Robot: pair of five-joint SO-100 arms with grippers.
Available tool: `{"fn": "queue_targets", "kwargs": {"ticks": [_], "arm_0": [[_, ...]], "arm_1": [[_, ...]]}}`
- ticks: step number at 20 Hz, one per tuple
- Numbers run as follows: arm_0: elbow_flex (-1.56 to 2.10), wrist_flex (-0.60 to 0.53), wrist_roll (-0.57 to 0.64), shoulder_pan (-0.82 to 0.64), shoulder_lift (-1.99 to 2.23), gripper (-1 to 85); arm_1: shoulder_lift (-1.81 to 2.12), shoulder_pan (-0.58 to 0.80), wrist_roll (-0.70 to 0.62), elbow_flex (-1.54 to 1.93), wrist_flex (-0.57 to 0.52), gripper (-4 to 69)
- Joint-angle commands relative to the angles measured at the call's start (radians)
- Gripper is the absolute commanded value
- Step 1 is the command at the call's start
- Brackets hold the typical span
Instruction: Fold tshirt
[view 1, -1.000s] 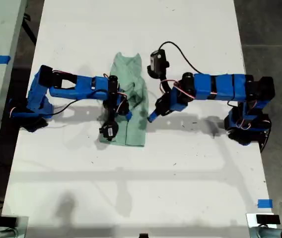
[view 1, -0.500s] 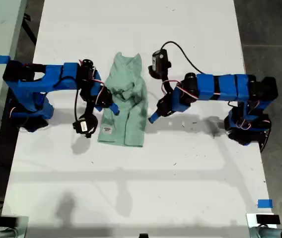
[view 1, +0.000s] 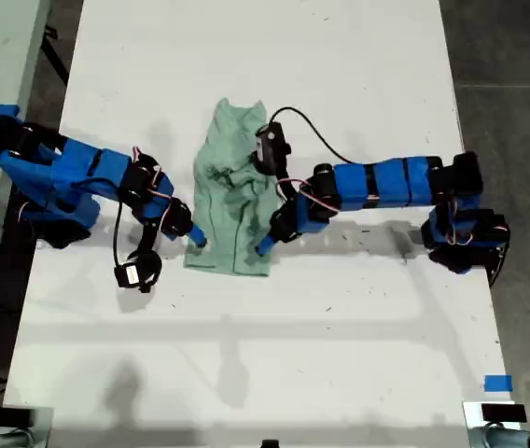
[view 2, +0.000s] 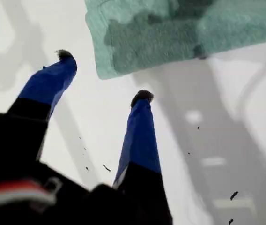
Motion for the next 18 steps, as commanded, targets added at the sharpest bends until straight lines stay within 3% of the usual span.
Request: {"fn": "queue_targets", "kwargs": {"ticks": [1, 8, 10, 11, 14, 16, 18], "arm_0": [[0.023, -0.08, -0.023, 0.04, -0.017, 23.6], [0.055, -0.235, -0.048, 0.097, -0.224, 20.6], [0.049, -0.272, -0.028, 0.083, -0.296, 19.5], [0.032, -0.262, -0.008, 0.078, -0.31, 19.2], [-0.002, -0.262, 0.06, 0.054, -0.311, 9.7], [-0.048, -0.261, 0.061, 0.06, -0.308, 1.2], [-0.124, -0.244, 0.064, 0.081, -0.318, 0.1]], "arm_1": [[-0.048, -0.025, 0.032, -0.115, -0.018, 28.2], [-0.275, -0.055, 0.087, -0.21, -0.072, 27.9], [-0.333, -0.058, 0.107, -0.23, -0.064, 24.9], [-0.351, -0.06, 0.12, -0.233, -0.055, 22.6], [-0.353, -0.066, 0.13, -0.236, -0.044, 0.3], [-0.347, -0.074, 0.127, -0.236, -0.038, -0.2], [-0.316, -0.083, 0.12, -0.236, -0.012, -0.2]]}}
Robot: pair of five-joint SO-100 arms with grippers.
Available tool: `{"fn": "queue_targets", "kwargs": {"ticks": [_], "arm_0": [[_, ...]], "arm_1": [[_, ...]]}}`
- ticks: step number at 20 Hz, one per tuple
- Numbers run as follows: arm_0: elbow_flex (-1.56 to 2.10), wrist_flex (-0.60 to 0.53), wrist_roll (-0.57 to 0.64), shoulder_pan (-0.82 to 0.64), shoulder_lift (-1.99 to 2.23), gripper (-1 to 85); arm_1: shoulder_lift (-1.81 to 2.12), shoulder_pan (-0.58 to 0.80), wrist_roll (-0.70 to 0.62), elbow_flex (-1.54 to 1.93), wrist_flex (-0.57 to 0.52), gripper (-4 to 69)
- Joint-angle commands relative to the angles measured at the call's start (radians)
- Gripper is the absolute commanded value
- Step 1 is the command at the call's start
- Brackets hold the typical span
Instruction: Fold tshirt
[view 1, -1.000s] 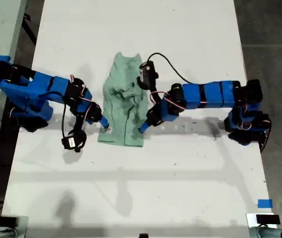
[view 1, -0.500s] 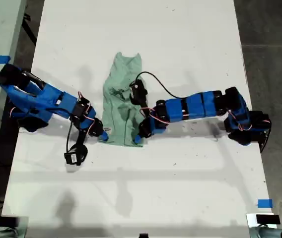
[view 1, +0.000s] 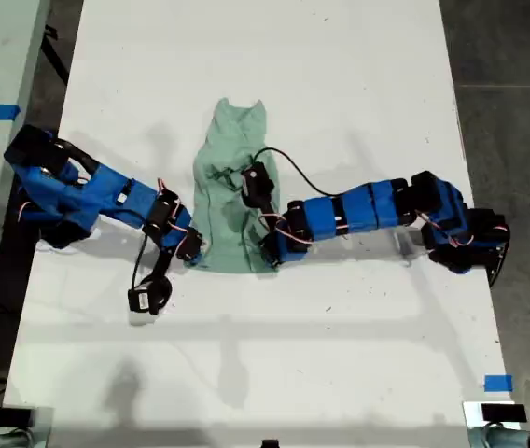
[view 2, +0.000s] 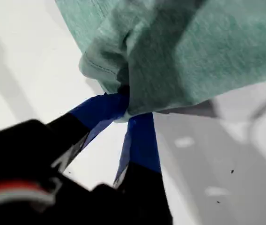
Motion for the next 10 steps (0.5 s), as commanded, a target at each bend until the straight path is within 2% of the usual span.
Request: {"fn": "queue_targets", "kwargs": {"ticks": [1, 6, 10], "arm_0": [[-0.132, 0.049, 0.014, 0.021, -0.012, 0.1], [-0.75, 0.38, 0.061, 0.107, -0.319, 0.1], [-0.999, 0.399, 0.044, 0.176, -0.341, 0.1]], "arm_1": [[0.066, -0.02, -0.012, -0.046, 0.061, -0.2], [0.204, -0.08, -0.055, -0.04, 0.189, -0.2], [0.368, -0.206, -0.008, 0.029, 0.295, -0.2]]}}
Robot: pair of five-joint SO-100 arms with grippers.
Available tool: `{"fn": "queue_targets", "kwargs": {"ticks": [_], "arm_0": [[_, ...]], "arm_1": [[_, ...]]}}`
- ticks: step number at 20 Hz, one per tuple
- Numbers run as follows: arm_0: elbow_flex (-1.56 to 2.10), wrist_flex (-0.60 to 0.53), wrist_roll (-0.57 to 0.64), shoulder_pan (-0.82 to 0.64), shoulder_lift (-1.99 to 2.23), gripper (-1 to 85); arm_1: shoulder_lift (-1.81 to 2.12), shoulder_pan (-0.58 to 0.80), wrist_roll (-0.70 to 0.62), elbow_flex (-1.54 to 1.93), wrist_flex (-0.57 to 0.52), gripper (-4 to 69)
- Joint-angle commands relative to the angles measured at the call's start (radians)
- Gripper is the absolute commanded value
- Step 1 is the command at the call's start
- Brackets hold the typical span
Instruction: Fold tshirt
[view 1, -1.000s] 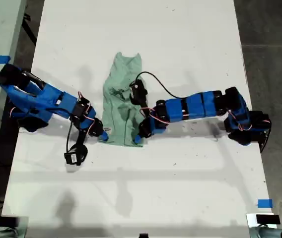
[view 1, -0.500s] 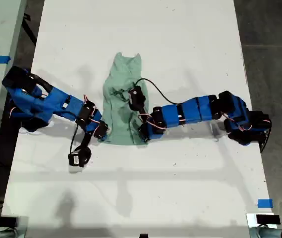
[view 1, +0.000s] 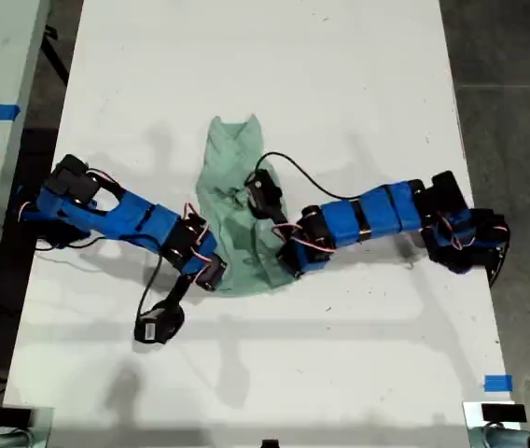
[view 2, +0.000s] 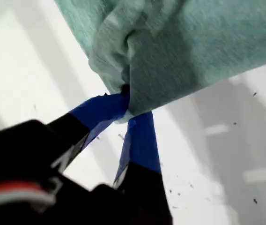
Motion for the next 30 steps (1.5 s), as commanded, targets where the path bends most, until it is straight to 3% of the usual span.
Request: {"fn": "queue_targets", "kwargs": {"ticks": [1, 4, 7, 11, 14, 22, 24, 25, 27, 28, 30], "arm_0": [[-0.13, -0.005, -0.025, 0.054, 0.066, 0.1], [-0.13, -0.018, -0.044, 0.072, 0.118, 0.1], [-0.114, 0.005, -0.021, 0.018, 0.196, 0.1], [-0.058, 0.098, 0.112, -0.213, 0.35, 0.1], [-0.021, 0.101, 0.242, -0.416, 0.399, 0.1], [0.207, 0.012, 0.38, -0.689, 0.477, 1.3], [0.345, -0.037, 0.396, -0.805, 0.592, 10.3], [0.405, -0.044, 0.407, -0.885, 0.663, 18.9], [0.511, -0.063, 0.425, -1.049, 0.847, 23.1], [0.551, -0.067, 0.434, -1.111, 0.942, 23.6], [0.612, -0.049, 0.453, -1.198, 1.081, 24.1]], "arm_1": [[0.166, -0.094, 0.037, -0.008, 0.06, -0.2], [0.192, -0.095, 0.049, -0.008, 0.037, -0.2], [0.23, 0.029, -0.026, -0.008, -0.028, -0.2], [0.264, 0.295, -0.16, -0.011, -0.095, -0.2], [0.267, 0.433, -0.204, 0.009, -0.216, -0.2], [0.255, 0.571, -0.275, 0.097, -0.357, -0.6], [0.276, 0.65, -0.304, 0.107, -0.368, 0.8], [0.299, 0.704, -0.304, 0.112, -0.359, 12.2], [0.39, 0.819, -0.334, 0.133, -0.328, 43.8], [0.446, 0.868, -0.353, 0.15, -0.305, 45.4], [0.571, 0.951, -0.362, 0.239, -0.264, 40.7]]}}
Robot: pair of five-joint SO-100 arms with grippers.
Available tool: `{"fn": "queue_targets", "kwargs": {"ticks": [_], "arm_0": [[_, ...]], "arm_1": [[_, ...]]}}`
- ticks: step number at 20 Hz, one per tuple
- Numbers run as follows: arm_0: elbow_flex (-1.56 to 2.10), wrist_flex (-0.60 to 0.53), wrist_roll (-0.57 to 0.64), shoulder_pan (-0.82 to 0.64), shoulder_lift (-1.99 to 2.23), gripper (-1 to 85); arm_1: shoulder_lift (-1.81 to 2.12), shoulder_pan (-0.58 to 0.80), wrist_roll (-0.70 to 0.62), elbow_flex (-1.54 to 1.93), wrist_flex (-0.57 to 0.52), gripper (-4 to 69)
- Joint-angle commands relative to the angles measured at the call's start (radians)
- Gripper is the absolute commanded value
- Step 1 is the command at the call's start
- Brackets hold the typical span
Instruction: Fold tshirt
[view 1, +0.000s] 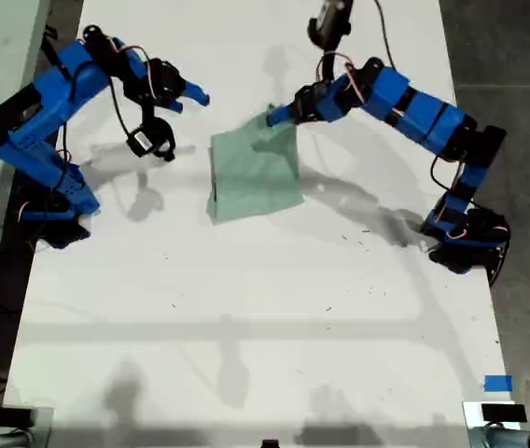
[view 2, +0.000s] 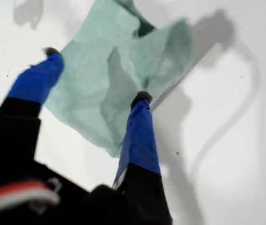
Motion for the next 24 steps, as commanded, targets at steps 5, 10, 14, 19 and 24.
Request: {"fn": "queue_targets", "kwargs": {"ticks": [5, 10, 14, 19, 24], "arm_0": [[0.341, -0.101, 0.014, -0.012, 0.442, 26.8], [0.706, -0.334, -0.112, 0.287, 0.637, 7.6], [1.058, -0.548, -0.25, 0.456, 0.821, 3.8], [1.534, -0.449, -0.462, 0.58, 1.628, 0.8], [1.555, -0.337, -0.48, 0.604, 1.713, 2.4]], "arm_1": [[0.67, 0.181, -0.034, 0.568, 0.038, 31.9], [1.173, 0.066, 0.084, 1.091, 0.049, 26.3], [1.695, -0.086, 0.258, 1.431, 0.132, 21.8], [2.023, -0.244, 0.422, 1.608, 0.213, 19.8], [2.036, -0.287, 0.655, 1.832, 0.192, 21.5]]}}
